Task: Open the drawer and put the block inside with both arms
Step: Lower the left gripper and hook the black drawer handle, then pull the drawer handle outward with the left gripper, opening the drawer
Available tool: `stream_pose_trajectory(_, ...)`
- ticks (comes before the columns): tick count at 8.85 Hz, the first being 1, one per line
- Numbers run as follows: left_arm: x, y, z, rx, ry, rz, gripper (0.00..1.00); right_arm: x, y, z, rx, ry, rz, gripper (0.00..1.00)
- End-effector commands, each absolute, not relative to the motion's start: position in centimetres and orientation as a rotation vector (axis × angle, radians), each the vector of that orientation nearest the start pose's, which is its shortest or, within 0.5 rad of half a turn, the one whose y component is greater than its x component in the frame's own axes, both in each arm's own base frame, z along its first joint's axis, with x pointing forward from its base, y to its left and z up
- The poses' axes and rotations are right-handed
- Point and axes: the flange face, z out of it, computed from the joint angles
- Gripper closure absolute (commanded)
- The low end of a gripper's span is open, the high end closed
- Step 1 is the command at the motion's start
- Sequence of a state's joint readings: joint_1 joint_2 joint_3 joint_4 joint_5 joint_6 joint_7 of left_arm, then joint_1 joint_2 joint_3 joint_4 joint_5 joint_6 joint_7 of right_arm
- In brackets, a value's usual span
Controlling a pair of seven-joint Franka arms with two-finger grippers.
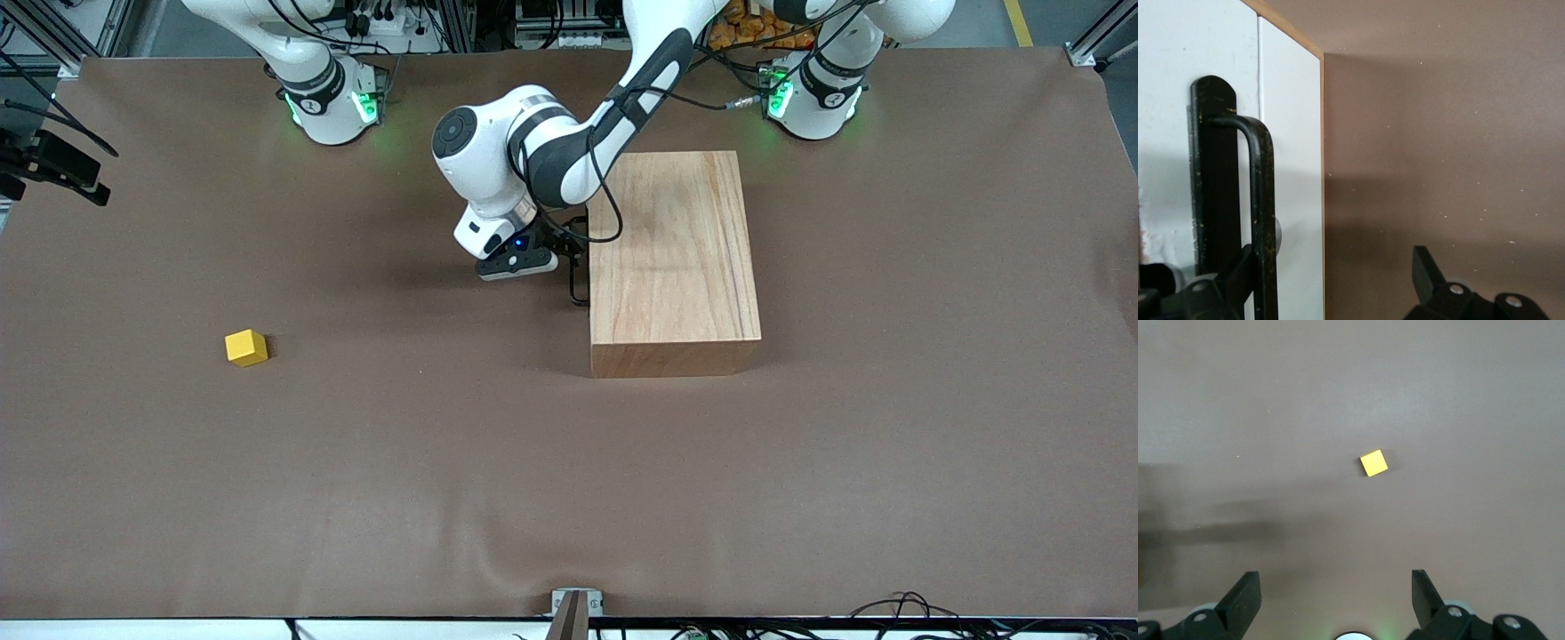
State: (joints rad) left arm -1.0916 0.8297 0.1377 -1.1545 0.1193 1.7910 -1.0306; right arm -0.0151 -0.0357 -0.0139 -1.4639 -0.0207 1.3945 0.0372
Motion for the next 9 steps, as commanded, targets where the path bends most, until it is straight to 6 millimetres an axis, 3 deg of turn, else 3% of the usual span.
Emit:
stream_pose_trajectory(1, 41.7, -62.2, 29.5, -2.886, 0.052, -0.176, 0.00, 52.2, -2.0, 67.9, -3.161, 0.122, 0.053, 0.00)
stream_pose_trajectory(9, 40.8, -64.5, 30.2, -3.007, 0.088, -0.247, 0.00, 52.2, -2.1, 67.9, -3.161, 0.125, 0.051, 0.00)
